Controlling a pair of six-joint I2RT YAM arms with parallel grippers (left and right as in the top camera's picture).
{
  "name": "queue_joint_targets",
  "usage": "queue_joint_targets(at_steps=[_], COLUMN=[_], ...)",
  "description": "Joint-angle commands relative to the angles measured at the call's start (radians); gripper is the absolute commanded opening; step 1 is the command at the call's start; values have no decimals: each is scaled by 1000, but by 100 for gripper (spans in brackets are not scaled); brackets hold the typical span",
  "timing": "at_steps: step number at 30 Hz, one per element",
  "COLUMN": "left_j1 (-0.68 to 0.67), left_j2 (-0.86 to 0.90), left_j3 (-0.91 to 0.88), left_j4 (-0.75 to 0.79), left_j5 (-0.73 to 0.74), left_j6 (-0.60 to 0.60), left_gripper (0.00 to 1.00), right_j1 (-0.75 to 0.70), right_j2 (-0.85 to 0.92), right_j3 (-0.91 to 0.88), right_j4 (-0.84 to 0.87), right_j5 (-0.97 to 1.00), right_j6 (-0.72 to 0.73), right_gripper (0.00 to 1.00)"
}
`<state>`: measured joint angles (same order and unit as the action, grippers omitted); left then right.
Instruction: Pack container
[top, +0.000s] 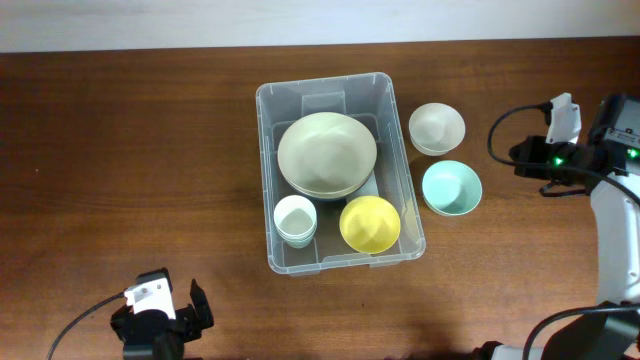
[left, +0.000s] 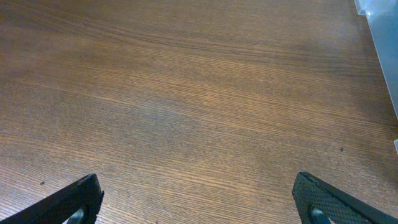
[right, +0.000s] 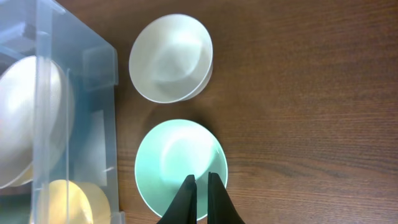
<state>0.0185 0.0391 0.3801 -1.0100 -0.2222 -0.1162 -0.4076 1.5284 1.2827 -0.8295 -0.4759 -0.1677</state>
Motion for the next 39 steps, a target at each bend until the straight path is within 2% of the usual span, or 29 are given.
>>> queue_joint_targets(at_steps=[1,4,8,10,14,19,23,30,39], left_j1=[2,2,2,2,2,2,2,2,2], left_j2=[-6,-6,-7,-6,-6,-6,-6,-6,-6], left_j3=[15,15,15,15,15,15,15,15,15], left_j4=[-2,-2,-2,-2,-2,-2,-2,-2,-2], left_j5=[-10,-11,-10,-10,-11,-10,-10,-10,-10], left_j6=[-2,-2,-2,-2,-2,-2,-2,-2,-2], left_gripper=[100,100,100,100,100,100,100,100,100], right_j1=[-11,7,22,23,22,22,22,23,61], right_j2=[16,18,18,18,18,18,19,68,155], right_j3=[-18,-80,-194,-251,-404,-507,-510,-510,-510], right_j4=[-1,-1,17,43,167,312,360,471,565], right_j5=[-44,-44,-36,-36,2,1,8,47,118], right_j6=[-8,41,97,125,203,256,276,438,439], right_gripper=[4,6,46,52,52,52,52,51,43])
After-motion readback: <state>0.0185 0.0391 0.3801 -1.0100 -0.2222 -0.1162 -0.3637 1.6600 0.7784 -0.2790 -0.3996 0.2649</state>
